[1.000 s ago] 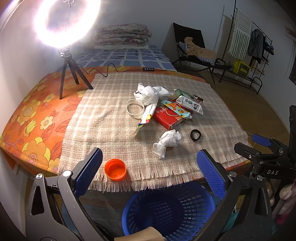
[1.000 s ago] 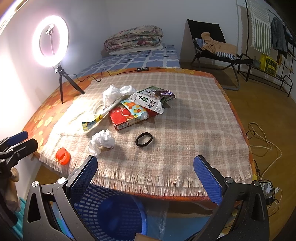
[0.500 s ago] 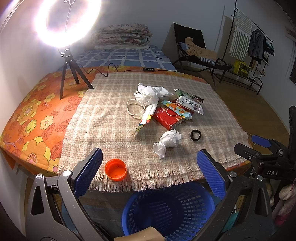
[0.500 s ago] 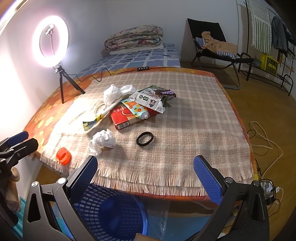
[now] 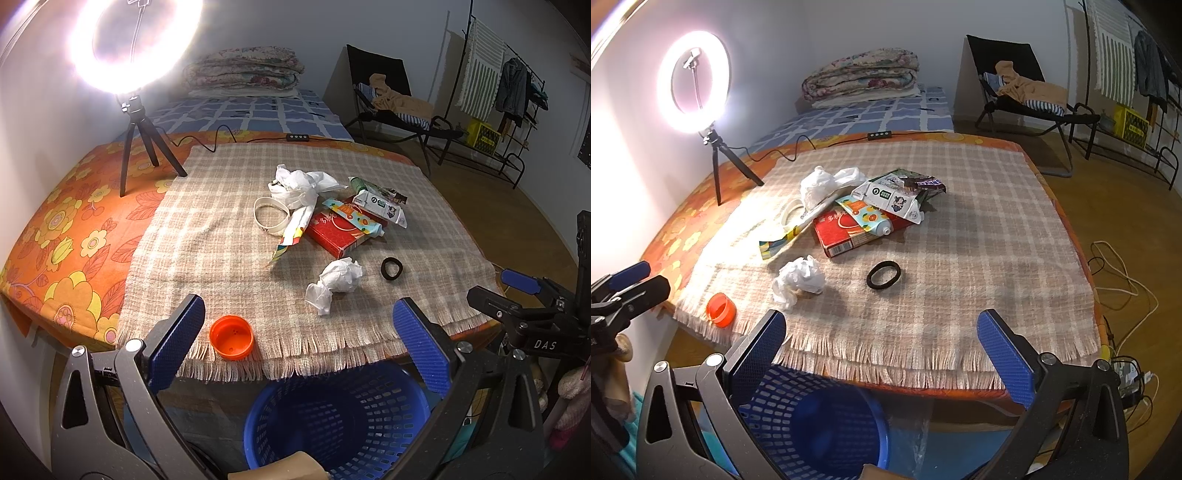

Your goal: Collect trash

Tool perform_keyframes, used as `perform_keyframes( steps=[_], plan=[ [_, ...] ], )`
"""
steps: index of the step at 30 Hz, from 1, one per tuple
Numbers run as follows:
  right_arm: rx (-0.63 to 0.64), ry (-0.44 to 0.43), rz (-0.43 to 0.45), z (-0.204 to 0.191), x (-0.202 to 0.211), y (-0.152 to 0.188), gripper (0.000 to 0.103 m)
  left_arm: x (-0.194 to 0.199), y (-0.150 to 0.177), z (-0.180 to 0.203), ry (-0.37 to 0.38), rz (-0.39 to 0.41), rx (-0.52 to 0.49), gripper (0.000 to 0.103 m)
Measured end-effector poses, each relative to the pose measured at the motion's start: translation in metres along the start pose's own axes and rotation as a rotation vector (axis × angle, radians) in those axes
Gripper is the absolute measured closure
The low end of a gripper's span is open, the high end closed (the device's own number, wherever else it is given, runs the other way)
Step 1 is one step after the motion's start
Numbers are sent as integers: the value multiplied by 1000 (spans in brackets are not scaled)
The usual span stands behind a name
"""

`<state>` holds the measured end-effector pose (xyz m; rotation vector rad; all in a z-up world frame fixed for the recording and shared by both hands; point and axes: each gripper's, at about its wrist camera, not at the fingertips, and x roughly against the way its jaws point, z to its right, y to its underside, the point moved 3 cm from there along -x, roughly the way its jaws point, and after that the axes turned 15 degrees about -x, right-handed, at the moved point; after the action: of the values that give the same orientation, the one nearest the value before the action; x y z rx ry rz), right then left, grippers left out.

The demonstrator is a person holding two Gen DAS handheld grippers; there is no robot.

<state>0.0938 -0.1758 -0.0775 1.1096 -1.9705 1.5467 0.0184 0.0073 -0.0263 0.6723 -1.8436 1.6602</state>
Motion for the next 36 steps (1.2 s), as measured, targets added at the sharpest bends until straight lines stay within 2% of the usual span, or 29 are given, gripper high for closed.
perform_keyframes(
  steps=[21,36],
  plan=[
    [-6,18,-14,4,-3,0,0,0,3,-2,-1,-10,4,0],
    [25,52,-31,2,-13,2,0,-13,27,-20,-9,-68,41,0]
  ],
)
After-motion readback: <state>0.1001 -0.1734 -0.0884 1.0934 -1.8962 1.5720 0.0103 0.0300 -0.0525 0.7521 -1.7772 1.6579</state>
